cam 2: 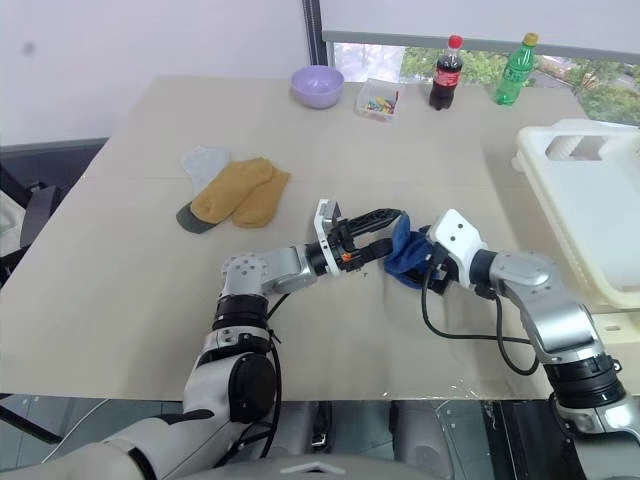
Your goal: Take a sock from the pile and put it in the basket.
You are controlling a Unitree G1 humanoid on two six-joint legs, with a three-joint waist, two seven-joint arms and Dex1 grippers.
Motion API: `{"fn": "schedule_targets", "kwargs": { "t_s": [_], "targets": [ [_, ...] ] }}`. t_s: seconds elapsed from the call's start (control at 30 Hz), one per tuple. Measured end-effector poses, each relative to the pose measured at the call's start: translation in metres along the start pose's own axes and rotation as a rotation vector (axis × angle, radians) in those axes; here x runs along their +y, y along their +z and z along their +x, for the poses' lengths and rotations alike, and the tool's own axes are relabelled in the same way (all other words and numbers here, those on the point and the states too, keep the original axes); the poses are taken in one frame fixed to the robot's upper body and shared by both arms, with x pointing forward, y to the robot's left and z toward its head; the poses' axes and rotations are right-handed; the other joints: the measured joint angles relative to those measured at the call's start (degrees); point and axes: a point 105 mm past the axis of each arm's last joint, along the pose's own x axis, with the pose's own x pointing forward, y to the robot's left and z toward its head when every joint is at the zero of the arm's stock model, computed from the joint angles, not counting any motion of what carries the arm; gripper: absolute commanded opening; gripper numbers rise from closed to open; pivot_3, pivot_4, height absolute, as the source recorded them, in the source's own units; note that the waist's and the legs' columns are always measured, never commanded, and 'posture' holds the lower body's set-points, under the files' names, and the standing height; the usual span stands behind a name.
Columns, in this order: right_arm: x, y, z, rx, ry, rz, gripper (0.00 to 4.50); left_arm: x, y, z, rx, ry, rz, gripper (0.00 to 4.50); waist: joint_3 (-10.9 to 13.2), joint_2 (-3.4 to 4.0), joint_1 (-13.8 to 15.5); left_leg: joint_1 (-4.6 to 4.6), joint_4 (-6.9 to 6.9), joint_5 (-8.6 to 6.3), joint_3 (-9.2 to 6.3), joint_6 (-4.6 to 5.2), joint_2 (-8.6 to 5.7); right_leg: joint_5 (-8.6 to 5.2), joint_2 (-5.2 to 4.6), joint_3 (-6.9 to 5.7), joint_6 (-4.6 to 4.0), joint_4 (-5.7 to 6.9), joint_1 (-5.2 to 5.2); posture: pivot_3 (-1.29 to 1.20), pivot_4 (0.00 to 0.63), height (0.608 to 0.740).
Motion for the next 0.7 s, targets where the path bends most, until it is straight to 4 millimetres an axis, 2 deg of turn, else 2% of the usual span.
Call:
{"fn": "schedule_targets", "kwargs": {
  "t_s": [0.13,0.33,0.53,0.7],
  "targets": [
    [-0.002,-0.004,-0.002,0.016,-0.013,0.001,4.48,0.0,0.0,0.0,-0.001,0.0,0.0,4.5,0.0,0.01,0.0,0.0,0.0,0.0,0.0,0.0,0.0,0.0,0.0,0.0,0.0,-0.01,-0.01,0.0,0.15,0.729],
    [-0.022,-0.014,-0.008,0.05,-0.112,0.029,4.48,-0.001,0.001,-0.001,-0.001,-0.005,0.002,4.5,0.0,0.01,0.0,0.0,0.0,0.0,0.01,0.0,0.0,0.0,0.0,0.0,0.0,-0.01,0.0,0.0,0.15,0.729],
    [-0.027,-0.016,-0.005,0.061,-0.16,0.051,4.48,-0.002,-0.001,0.002,0.011,-0.011,0.01,4.5,0.1,0.02,0.2,-0.01,-0.01,0.0,0.01,0.0,-0.01,0.01,0.01,0.0,0.01,-0.02,0.0,0.0,0.15,0.729],
    [-0.028,-0.021,-0.014,0.088,-0.176,0.045,4.48,-0.002,-0.004,0.01,0.038,-0.007,0.013,4.5,0.1,0.03,1.0,-0.04,-0.01,0.0,0.01,0.0,-0.02,0.01,0.0,0.0,0.01,-0.05,-0.01,0.0,0.15,0.729]
  ]
}}
